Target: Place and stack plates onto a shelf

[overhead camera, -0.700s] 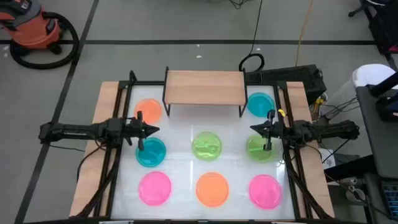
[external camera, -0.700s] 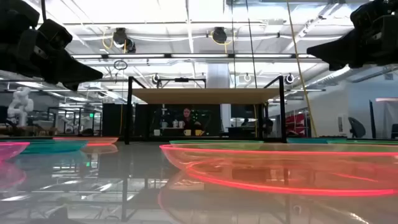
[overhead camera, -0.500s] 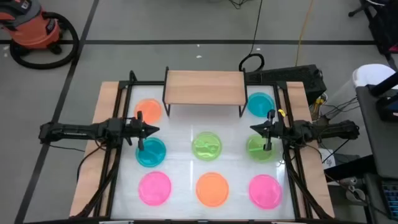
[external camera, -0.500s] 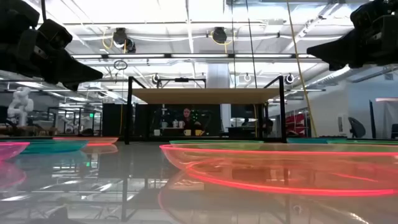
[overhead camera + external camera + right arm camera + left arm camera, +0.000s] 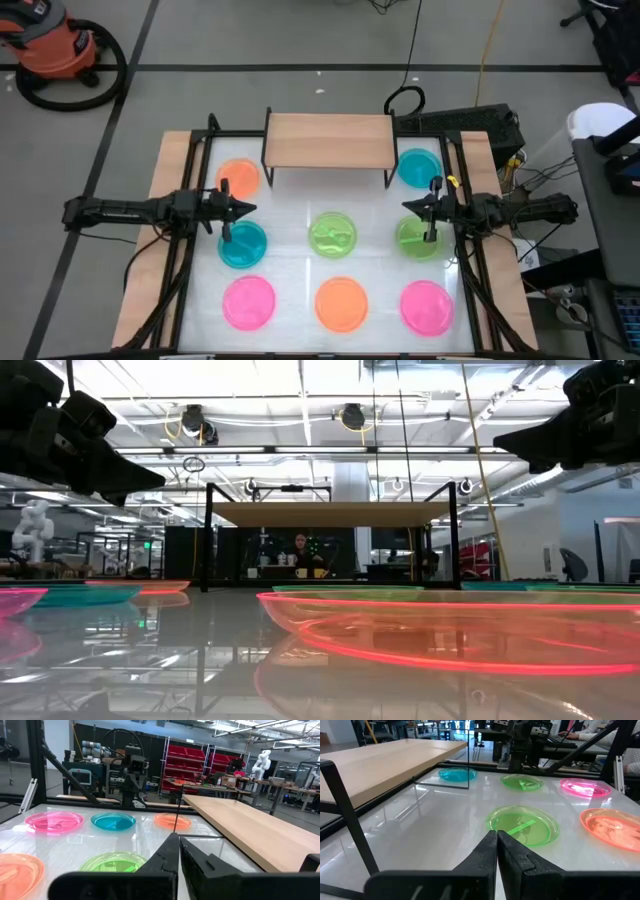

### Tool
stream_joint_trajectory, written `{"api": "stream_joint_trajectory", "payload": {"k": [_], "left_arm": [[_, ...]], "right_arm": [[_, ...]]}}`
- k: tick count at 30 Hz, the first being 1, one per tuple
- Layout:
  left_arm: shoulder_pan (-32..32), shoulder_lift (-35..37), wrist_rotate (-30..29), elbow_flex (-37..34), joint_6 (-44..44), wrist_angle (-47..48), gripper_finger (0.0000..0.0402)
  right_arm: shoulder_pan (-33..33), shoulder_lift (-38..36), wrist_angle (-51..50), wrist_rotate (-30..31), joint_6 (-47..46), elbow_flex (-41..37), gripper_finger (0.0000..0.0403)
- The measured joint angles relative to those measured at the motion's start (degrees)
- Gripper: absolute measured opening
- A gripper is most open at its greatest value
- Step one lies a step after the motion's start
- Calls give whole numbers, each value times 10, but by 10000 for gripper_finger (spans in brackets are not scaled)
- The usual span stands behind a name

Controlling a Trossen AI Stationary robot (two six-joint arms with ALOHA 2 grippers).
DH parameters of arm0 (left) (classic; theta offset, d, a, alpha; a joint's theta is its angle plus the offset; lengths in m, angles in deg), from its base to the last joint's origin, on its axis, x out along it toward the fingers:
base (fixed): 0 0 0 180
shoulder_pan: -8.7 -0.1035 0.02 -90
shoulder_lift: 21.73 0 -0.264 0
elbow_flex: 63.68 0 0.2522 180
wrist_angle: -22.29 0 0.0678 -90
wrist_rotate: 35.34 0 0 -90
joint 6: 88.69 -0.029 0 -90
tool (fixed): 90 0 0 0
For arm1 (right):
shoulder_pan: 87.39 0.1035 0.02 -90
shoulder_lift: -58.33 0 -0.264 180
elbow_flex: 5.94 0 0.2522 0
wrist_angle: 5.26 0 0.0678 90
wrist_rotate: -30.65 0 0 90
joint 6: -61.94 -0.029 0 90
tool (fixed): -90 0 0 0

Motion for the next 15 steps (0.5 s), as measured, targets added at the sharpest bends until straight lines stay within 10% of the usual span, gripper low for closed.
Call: {"api": "stream_joint_trajectory", "payload": {"k": [15], "left_arm": [[0,0,0,0,0,0,19]], "right_arm": [[0,0,45,0,-17,0,0]]}}
